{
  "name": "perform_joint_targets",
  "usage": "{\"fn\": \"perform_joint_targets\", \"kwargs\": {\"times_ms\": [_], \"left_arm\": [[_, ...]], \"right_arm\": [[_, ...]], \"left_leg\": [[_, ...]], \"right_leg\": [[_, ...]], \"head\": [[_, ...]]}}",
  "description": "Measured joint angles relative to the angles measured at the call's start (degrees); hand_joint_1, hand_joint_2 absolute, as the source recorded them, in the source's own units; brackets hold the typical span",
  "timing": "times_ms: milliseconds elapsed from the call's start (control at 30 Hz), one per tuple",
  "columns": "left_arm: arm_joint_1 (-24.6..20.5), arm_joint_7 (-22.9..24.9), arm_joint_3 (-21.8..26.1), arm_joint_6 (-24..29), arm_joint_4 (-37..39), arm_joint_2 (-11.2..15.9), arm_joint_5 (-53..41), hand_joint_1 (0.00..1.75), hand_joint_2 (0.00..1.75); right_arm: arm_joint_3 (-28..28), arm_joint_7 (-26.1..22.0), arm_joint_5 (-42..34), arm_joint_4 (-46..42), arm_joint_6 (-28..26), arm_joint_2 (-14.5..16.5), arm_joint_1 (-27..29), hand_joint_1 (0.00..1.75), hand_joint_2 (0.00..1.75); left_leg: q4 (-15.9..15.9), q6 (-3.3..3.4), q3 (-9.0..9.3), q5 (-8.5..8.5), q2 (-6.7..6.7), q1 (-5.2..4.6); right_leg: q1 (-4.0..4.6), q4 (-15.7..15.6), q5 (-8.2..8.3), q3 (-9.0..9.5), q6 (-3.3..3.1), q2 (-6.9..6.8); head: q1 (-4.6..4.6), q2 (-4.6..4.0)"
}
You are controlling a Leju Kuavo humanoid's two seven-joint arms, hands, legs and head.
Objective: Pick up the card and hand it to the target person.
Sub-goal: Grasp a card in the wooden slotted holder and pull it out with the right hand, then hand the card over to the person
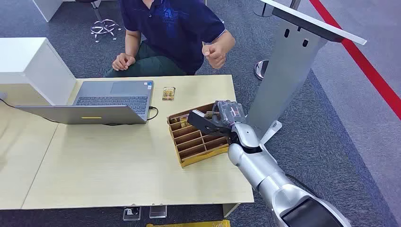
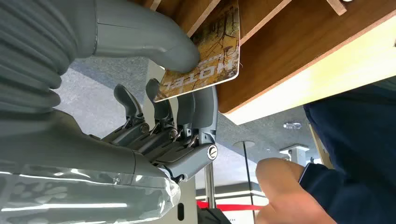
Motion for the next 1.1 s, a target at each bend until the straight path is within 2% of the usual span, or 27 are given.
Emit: {"fn": "perform_joint_targets", "kwargs": {"times_ms": [333, 667, 1100], "left_arm": [[0.0, 0.0, 0.0, 0.5, 0.0, 0.0, 0.3, 0.00, 0.00], [0.0, 0.0, 0.0, 0.9, 0.0, 0.0, 0.4, 0.00, 0.00], [0.0, 0.2, 0.0, 1.1, 0.0, 0.0, 0.6, 0.00, 0.00]], "right_arm": [[0.0, -2.7, -2.4, -0.5, 0.3, 0.3, -1.2, 1.38, 1.75], [0.0, -4.3, -6.2, -2.2, 1.5, 2.1, -10.5, 1.38, 1.75], [0.0, -2.9, -4.1, 0.0, 0.2, 5.1, -16.2, 1.38, 1.75]], "left_leg": [[0.0, 0.00, -0.02, 0.00, 0.00, 0.00], [0.0, -0.02, -0.01, 0.05, 0.00, 0.00], [0.0, -0.02, -0.02, 0.05, 0.00, 0.00]], "right_leg": [[0.00, 0.0, 0.01, 0.00, -0.01, 0.00], [0.00, 0.0, 0.04, -0.01, -0.04, 0.00], [0.00, 0.0, 0.04, -0.01, -0.04, 0.00]], "head": [[0.01, 0.00], [-0.01, 0.00], [-0.01, 0.00]]}}
